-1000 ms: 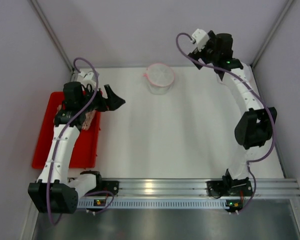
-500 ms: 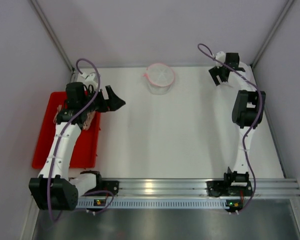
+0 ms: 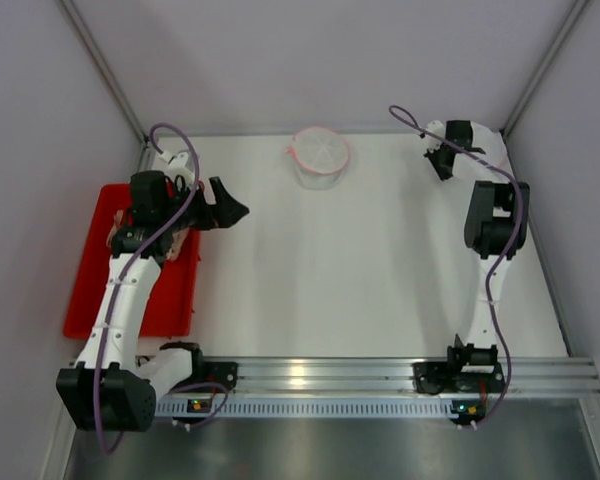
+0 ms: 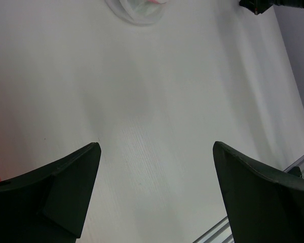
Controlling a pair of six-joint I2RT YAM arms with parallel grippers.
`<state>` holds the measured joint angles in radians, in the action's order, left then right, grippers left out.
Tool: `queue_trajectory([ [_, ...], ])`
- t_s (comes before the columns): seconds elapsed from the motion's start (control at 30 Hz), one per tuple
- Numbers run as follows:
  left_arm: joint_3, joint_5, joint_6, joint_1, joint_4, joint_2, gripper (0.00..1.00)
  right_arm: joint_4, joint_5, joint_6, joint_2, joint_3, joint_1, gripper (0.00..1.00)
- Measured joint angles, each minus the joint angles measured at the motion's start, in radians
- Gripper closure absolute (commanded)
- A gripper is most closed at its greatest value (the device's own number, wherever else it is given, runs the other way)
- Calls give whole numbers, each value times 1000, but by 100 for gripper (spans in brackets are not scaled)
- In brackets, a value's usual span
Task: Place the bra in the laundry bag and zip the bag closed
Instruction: Adjust the laundry bag at the center of the board.
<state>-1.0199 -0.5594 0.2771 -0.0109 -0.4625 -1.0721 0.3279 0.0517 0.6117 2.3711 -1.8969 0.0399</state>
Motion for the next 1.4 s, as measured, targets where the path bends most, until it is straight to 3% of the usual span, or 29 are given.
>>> queue_trajectory([
  [0.33,10,-25,2,0,-2,93,2,139,-288,-129,-467,363,-53,100],
  [0.7,29,-53,25,0,-3,147,2,215,-552,-346,-866,446,-80,100],
  [1.13,77,-79,46,0,-3,143,7,301,-671,-423,-901,637,-55,100],
  [1.4,91,-79,65,0,-4,131,11,226,-628,-552,-847,679,26,100],
])
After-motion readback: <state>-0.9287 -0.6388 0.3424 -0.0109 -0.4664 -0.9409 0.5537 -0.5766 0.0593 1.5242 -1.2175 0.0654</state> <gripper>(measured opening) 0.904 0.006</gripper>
